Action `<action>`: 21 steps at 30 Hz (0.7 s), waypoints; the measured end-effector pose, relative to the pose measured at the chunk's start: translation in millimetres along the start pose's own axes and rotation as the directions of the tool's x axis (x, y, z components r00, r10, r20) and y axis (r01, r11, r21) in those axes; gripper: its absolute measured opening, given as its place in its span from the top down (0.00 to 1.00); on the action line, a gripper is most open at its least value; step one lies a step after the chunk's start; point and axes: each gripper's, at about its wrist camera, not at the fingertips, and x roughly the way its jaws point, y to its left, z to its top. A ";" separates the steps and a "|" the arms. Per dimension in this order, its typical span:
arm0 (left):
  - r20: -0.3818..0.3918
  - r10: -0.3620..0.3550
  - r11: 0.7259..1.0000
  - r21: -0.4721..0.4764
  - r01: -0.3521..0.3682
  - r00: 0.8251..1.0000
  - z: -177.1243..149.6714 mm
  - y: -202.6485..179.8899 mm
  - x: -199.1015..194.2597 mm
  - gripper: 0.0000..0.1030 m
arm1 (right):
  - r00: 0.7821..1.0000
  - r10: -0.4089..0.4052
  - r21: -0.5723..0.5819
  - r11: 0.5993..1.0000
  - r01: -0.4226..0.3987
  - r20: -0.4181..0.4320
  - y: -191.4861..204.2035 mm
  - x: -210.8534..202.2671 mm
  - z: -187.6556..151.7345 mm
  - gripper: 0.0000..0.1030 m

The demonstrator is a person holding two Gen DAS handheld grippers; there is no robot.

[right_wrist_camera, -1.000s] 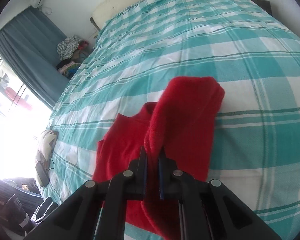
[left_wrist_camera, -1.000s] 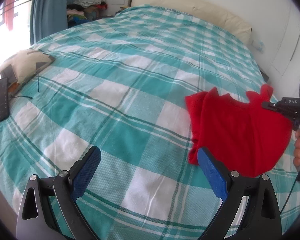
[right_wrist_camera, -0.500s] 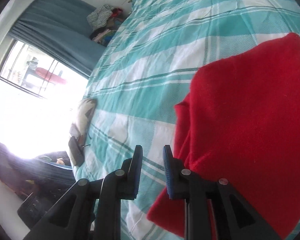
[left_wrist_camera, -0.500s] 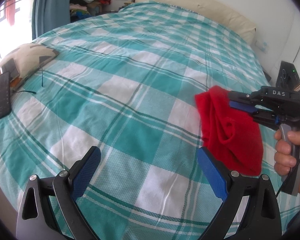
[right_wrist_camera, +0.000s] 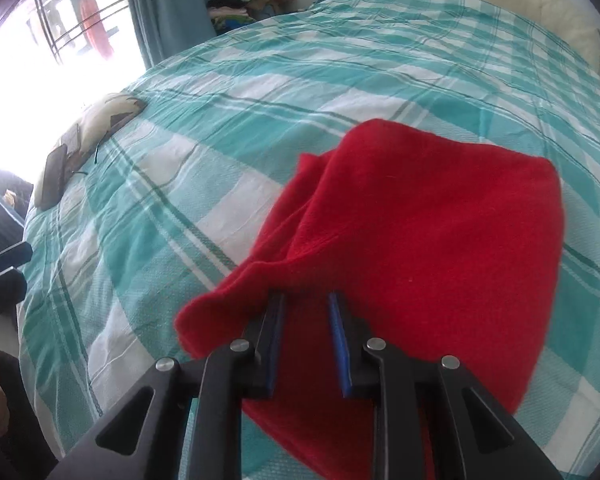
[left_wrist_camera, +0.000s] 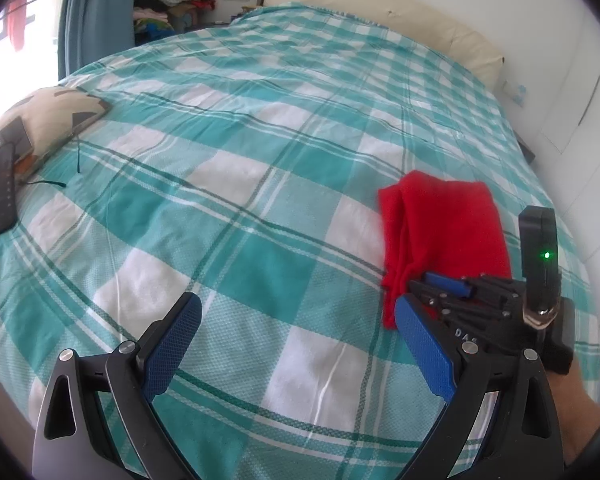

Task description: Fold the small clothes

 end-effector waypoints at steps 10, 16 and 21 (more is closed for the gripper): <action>-0.003 0.002 1.000 -0.011 -0.002 1.000 1.1 5.5 -0.2 0.05 | 0.992 -0.015 0.005 1.000 0.014 0.122 -8.2 -70.1 -2.5 0.70; -0.006 0.000 1.000 -0.006 0.000 1.000 1.4 2.8 0.0 0.05 | 0.990 -0.099 0.079 0.993 0.091 0.101 -40.7 -89.9 -40.0 0.70; -0.016 0.023 0.999 0.024 -0.023 1.000 -2.7 -7.0 6.5 0.05 | 0.996 -0.094 0.094 0.991 0.094 -0.005 -37.4 -53.5 -90.1 0.70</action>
